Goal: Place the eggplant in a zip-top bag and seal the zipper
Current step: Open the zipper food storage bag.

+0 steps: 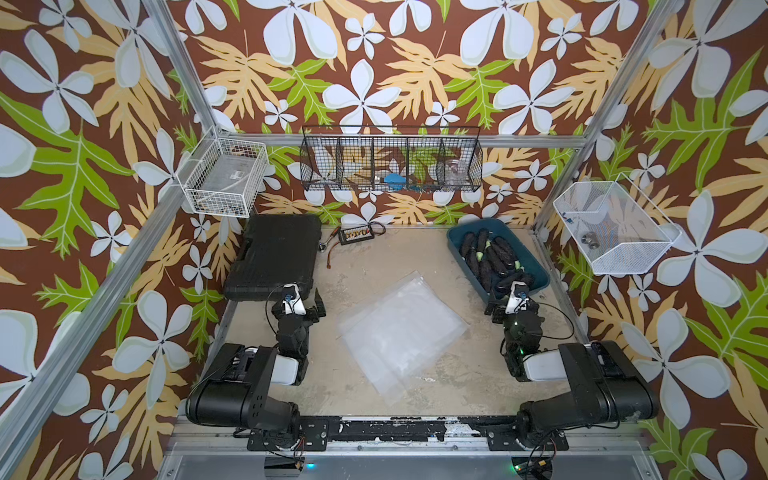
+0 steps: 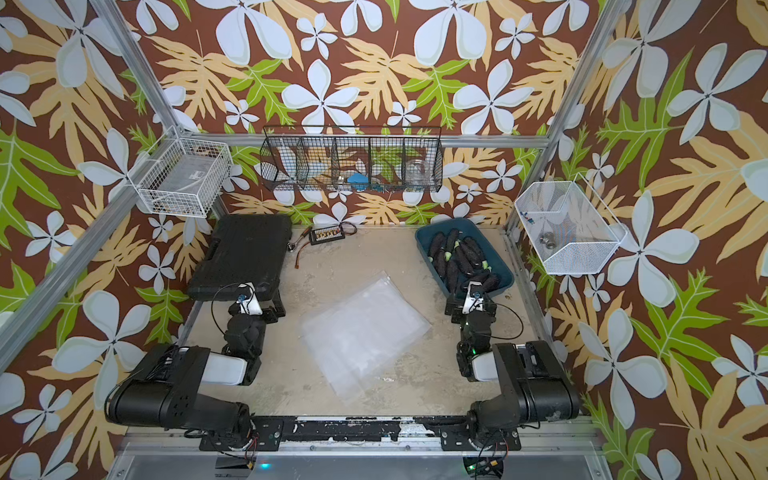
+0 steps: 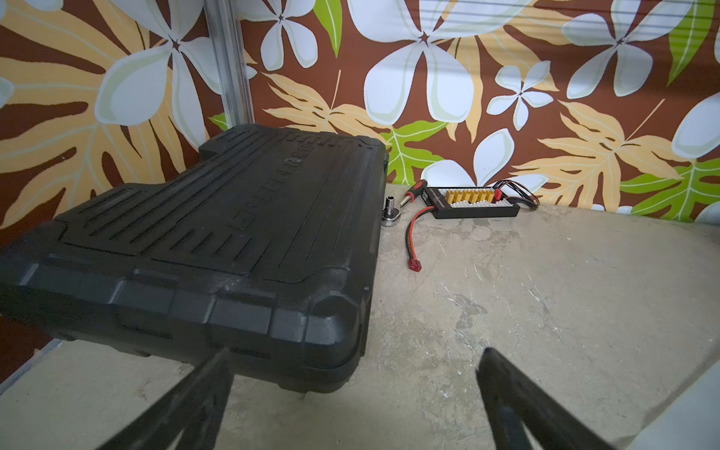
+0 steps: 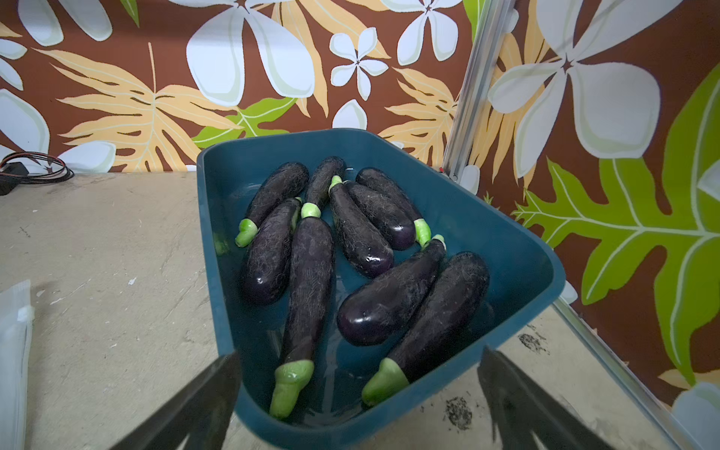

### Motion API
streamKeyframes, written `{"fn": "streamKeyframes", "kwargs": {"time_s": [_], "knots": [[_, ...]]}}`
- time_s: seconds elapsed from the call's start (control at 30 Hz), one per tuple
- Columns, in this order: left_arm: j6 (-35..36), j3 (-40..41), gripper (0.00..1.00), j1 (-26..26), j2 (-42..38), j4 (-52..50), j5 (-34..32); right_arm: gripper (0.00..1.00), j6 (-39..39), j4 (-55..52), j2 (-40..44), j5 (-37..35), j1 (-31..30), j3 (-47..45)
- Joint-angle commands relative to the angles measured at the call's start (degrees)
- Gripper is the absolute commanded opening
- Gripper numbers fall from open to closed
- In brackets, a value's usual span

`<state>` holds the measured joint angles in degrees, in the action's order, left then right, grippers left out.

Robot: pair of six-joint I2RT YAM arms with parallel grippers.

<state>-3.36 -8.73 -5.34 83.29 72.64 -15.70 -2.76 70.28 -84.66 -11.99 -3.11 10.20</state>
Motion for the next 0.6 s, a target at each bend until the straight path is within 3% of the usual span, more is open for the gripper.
{"fn": "streamKeyframes", "kwargs": {"time_s": [0.0,0.57], "knots": [[-0.1,0.1,1.0,0.2,-0.2,1.4,0.6,1.0,0.2,1.4,-0.1,-0.2,0.0,0.2],[0.2,-0.3,1.0,0.2,-0.1,0.9,1.0,1.0,0.2,1.3,-0.2,0.1,0.0,0.4]]}}
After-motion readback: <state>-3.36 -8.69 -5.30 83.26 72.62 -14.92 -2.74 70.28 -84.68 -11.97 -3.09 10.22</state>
